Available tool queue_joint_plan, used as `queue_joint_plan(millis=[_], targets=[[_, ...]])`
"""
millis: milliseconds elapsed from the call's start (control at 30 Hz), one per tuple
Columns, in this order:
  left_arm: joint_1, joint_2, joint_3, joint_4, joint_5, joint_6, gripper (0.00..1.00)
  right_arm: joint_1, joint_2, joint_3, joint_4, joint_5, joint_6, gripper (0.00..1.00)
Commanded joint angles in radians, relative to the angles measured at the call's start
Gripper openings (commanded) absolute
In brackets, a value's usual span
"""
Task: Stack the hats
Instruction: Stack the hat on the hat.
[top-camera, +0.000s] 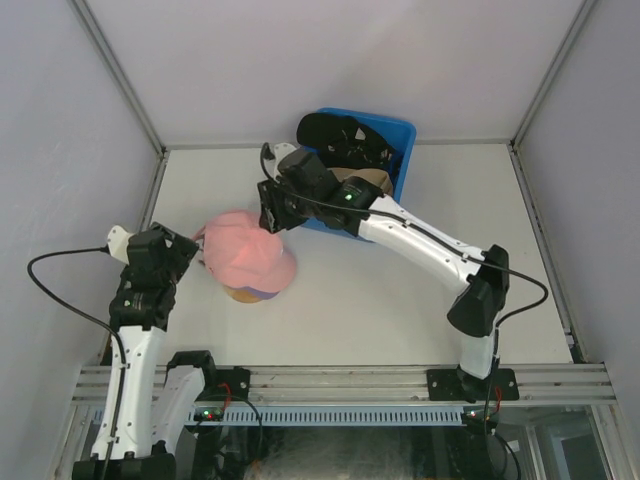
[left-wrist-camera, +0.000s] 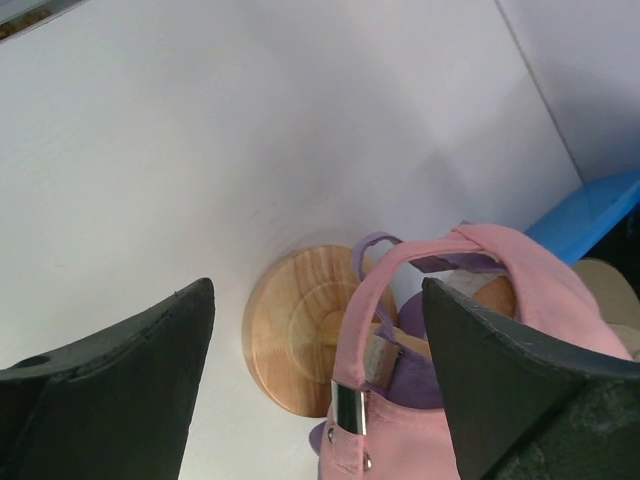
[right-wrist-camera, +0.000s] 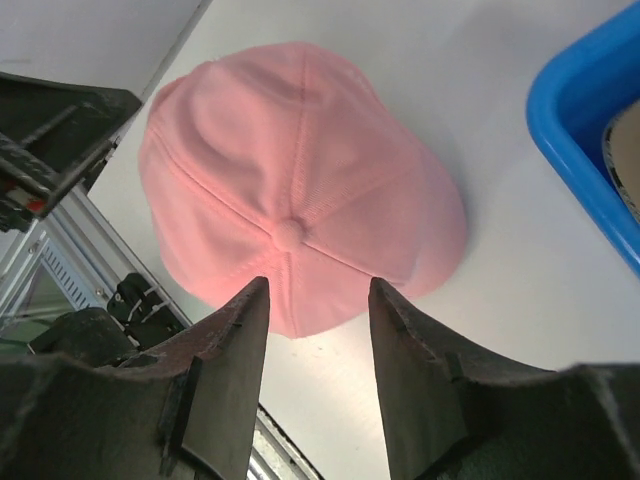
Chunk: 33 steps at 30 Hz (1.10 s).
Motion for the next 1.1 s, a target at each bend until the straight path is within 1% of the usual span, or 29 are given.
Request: queue_joint_plan(millis=[0, 200, 400, 567, 667, 800, 933, 1067], targets=[[0.009, -0.020, 0.086, -0.016, -0.024, -0.022, 0.88, -0.033, -0.116, -0.135, 0.107, 0.022, 0.036, 0.44], [0.009, -0.047, 0.127, -0.050, -0.050, -0.030, 0.88, -0.050, -0.260, -0.414, 0.229, 0.048, 0.095, 0.43], [0.010, -0.064, 0.167, -0.056, -0.058, -0.045, 0.88, -0.057, -0.317, -0.593, 0.293, 0.049, 0.149, 0.42], [0.009, -0.049, 0.199, -0.051, -0.042, -0.058, 0.88, -0.097, -0.311, -0.679, 0.330, 0.025, 0.184, 0.41], [0.009, -0.035, 0.212, -0.035, -0.029, -0.061, 0.88, -0.124, -0.293, -0.695, 0.356, 0.004, 0.188, 0.39], [0.010, -0.023, 0.208, -0.022, -0.032, -0.058, 0.88, -0.128, -0.274, -0.695, 0.388, -0.029, 0.188, 0.36], [0.009, -0.027, 0.188, -0.011, -0.036, -0.054, 0.88, -0.088, -0.274, -0.717, 0.404, -0.046, 0.179, 0.35], [0.009, -0.012, 0.185, -0.005, -0.030, -0.049, 0.88, 0.001, -0.323, -0.799, 0.444, 0.015, 0.151, 0.31]])
